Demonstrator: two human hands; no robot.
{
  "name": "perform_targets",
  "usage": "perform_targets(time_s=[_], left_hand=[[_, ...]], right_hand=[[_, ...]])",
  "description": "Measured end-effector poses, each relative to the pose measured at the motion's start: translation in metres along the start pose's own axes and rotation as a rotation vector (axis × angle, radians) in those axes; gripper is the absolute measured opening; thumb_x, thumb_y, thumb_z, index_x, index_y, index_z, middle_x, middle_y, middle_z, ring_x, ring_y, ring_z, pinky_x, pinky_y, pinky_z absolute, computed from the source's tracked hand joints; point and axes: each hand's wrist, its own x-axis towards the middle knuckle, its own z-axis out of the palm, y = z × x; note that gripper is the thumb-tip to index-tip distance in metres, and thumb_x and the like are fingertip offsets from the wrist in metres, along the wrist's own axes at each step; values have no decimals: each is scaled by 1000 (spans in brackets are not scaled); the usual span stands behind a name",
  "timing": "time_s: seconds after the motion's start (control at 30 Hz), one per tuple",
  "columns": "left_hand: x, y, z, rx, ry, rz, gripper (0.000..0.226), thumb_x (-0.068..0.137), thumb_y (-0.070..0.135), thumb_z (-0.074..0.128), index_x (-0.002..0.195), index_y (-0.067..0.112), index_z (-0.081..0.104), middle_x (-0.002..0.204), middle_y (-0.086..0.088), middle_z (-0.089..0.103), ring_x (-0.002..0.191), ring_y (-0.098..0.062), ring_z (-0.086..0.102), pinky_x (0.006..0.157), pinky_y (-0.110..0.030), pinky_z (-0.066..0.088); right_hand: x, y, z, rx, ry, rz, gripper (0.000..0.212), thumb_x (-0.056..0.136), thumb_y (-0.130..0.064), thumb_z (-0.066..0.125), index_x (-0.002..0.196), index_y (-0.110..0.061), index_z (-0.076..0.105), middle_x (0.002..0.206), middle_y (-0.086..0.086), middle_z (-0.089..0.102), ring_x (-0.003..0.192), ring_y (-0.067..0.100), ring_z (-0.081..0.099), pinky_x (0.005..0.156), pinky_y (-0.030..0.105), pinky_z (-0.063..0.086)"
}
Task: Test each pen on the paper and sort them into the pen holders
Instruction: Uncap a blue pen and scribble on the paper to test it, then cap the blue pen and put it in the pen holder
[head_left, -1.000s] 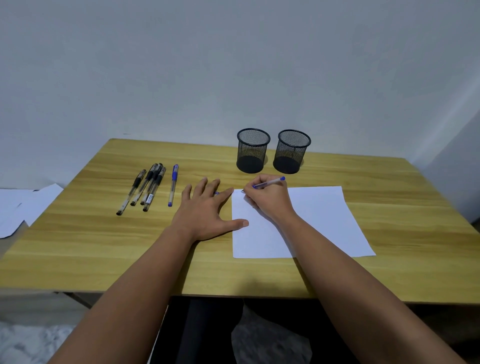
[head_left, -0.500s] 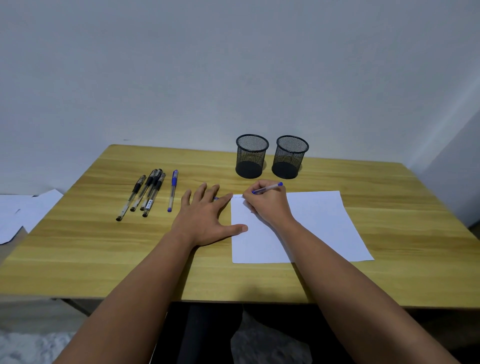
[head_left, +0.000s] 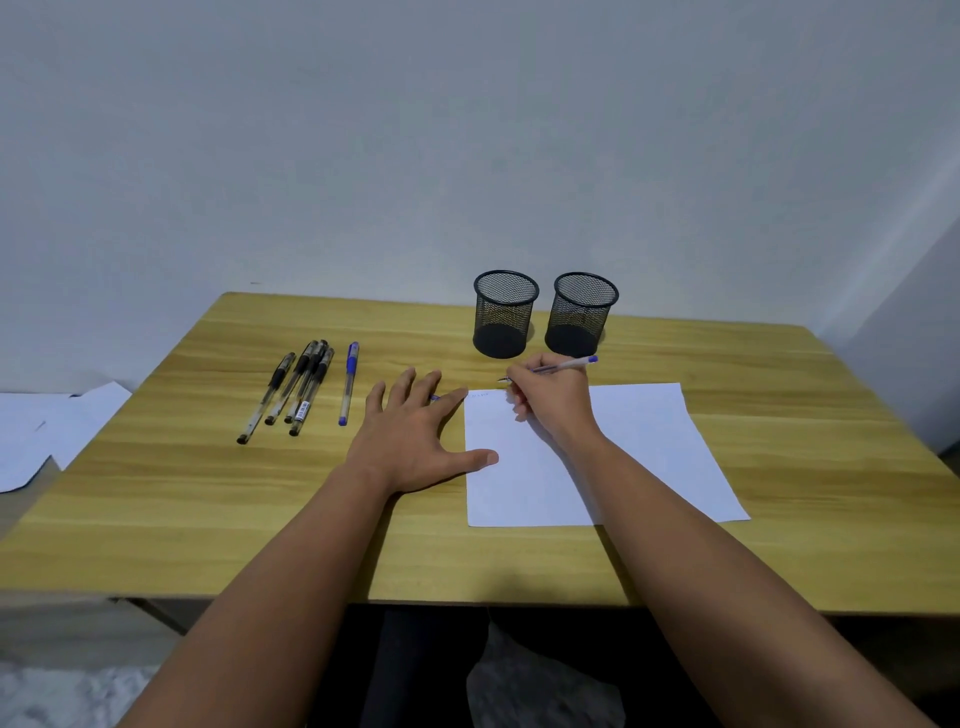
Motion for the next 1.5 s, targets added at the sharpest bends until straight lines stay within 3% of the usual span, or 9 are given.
perform_targets(time_s=[0.13, 0.3, 0.4, 0.5, 0.57, 0.77, 0.97, 1.1, 1.5], left_hand=[[-1, 0, -1, -6, 2, 3, 109, 62, 105, 29, 156, 49, 21, 169, 6, 12, 157, -22, -2, 123, -56, 1], [-5, 1, -4, -110, 44, 19, 107, 67, 101, 36, 157, 47, 13, 169, 7, 15, 157, -22, 1, 123, -56, 6], [-2, -6, -9, -334, 189, 6, 80, 87, 77, 46, 156, 40, 29, 163, 5, 32, 152, -22, 20, 121, -52, 22], [6, -18, -16, -126, 275, 3, 54, 96, 42, 54, 148, 29, 47, 146, 1, 52, 134, -24, 41, 106, -46, 41], [9, -22, -21, 24, 227, -10, 47, 95, 35, 55, 141, 27, 56, 137, 0, 56, 125, -27, 47, 97, -45, 45], [14, -25, -23, 47, 196, -28, 27, 99, 32, 56, 119, 26, 73, 117, 1, 63, 106, -24, 56, 82, -43, 53], [13, -21, -26, -87, 275, -32, 21, 100, 35, 56, 115, 26, 67, 109, 5, 66, 96, -19, 61, 74, -41, 56], [16, -13, -34, -236, 319, -37, 19, 101, 31, 54, 116, 28, 64, 108, 8, 69, 90, -15, 64, 69, -36, 55], [21, 15, -45, -356, 285, 17, 18, 101, 27, 58, 117, 27, 67, 107, 10, 70, 91, -11, 64, 74, -36, 57]], right_hand=[[0, -14, -4, 36, -44, 82, 21, 92, 0, 68, 74, -8, 63, 64, 15, 63, 48, 19, 53, 42, 23, 42], [4, -49, -16, 64, 2, -13, 18, 97, -2, 67, 81, -10, 62, 65, 10, 68, 45, 13, 55, 42, 21, 46], [4, -60, -24, 60, -14, -7, 11, 95, -8, 72, 88, -12, 65, 75, 10, 76, 54, 15, 62, 48, 24, 51], [0, -60, -28, 66, -48, 12, 5, 97, -11, 74, 93, -10, 70, 86, 12, 80, 57, 14, 66, 50, 24, 55], [-3, -58, -29, 105, -70, 34, 6, 98, -13, 72, 98, -7, 72, 91, 15, 82, 56, 15, 66, 49, 24, 55], [-15, -43, -28, 44, -110, 49, 10, 100, -11, 69, 91, -9, 69, 82, 12, 76, 53, 16, 65, 46, 23, 53], [-23, -35, -30, 16, -180, 64, 12, 99, -13, 72, 103, -5, 80, 89, 12, 80, 60, 15, 68, 49, 24, 54], [-28, -37, -30, 7, -222, 22, 13, 97, -11, 75, 104, 0, 76, 92, 13, 82, 61, 14, 71, 50, 24, 54], [-30, -38, -32, -21, -222, -32, 11, 94, -14, 80, 98, -4, 81, 91, 12, 82, 64, 14, 72, 51, 25, 55]])
